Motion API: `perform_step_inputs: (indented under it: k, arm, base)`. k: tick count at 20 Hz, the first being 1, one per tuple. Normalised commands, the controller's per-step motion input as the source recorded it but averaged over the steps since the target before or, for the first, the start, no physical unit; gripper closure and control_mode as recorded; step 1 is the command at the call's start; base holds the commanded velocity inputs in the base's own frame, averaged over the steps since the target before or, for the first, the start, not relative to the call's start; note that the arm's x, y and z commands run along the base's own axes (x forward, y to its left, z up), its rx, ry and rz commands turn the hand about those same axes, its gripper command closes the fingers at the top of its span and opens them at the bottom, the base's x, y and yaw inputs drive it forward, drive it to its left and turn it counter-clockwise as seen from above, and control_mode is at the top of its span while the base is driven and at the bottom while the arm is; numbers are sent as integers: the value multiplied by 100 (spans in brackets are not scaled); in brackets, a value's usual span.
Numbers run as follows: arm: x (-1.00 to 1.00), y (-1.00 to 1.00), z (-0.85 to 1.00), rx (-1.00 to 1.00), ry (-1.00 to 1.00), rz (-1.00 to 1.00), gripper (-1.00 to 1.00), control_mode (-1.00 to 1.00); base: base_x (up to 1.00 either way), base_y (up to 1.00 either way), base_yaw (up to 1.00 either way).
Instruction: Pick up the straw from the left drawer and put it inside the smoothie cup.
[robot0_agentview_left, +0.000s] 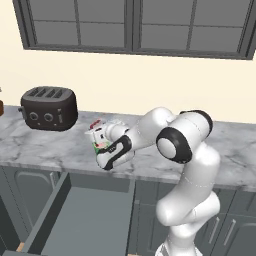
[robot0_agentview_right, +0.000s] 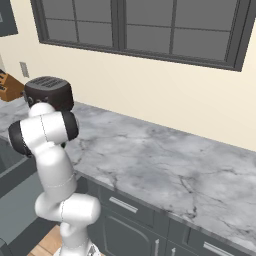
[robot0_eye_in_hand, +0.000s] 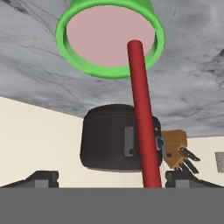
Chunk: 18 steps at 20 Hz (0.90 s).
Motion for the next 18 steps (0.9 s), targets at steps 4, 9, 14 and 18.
perform_step_inputs:
  k: [4,9,14,18]
  arm:
    - [-44,-36,-5,-1,5,0,-100,-100]
    - [-40,-43,0,0,3,0,-100,-100]
    - [-3,-25,0,0,5,0,-100,-100]
    - [0,-22,-12,-6,12,0,-100,-100]
  base:
    - [0,0,0]
    - [0,0,0]
    - [0,0,0]
    - [0,0,0]
